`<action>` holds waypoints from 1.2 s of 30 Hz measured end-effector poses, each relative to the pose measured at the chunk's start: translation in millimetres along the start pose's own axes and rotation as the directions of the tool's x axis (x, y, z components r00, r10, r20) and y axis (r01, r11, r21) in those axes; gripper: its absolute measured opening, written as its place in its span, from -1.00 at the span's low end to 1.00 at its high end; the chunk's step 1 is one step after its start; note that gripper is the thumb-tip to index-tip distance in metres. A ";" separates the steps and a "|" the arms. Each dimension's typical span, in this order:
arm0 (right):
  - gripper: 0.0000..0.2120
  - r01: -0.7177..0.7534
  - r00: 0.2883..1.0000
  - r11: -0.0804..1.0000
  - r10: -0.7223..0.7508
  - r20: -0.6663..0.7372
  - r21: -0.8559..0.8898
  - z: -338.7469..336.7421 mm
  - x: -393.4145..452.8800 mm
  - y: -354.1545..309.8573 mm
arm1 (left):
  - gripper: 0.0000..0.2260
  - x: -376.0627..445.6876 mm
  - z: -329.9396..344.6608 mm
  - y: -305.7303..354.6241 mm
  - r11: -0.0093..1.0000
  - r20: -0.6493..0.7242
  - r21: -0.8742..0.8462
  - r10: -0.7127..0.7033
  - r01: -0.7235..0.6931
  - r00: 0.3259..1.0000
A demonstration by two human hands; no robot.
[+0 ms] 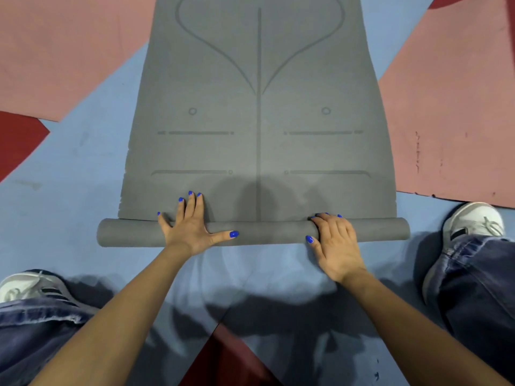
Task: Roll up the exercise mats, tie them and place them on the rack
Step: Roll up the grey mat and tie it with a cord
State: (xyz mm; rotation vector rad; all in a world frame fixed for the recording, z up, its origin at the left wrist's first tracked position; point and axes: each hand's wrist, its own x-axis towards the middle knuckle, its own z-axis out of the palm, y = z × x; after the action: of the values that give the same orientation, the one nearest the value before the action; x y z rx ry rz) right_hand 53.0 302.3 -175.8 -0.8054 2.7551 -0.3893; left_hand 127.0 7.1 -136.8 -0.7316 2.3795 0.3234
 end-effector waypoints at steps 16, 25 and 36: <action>0.50 -0.169 0.915 0.983 0.185 0.358 -0.075 -36.1 44.9 -12.5 | 0.22 -1.7 31.9 27.7 0.964 -0.282 -0.267 -0.060 -0.018 0.957; 0.17 -0.287 0.859 0.957 0.272 0.433 -0.032 -51.6 101.4 -7.2 | 0.35 30.8 -3.1 19.9 0.966 -0.184 0.075 0.256 -0.246 0.949; -0.79 -0.171 0.920 0.975 0.108 -0.377 -0.139 1.8 55.4 -67.6 | 0.03 48.3 -26.7 31.3 0.929 -0.045 0.206 0.323 -0.308 0.945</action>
State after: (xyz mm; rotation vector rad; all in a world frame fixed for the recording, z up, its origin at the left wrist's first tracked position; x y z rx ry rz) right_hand 41.2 216.5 -164.6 -0.6164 3.2110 -0.3058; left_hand 64.3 1.7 -144.9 -0.2720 2.5584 0.1890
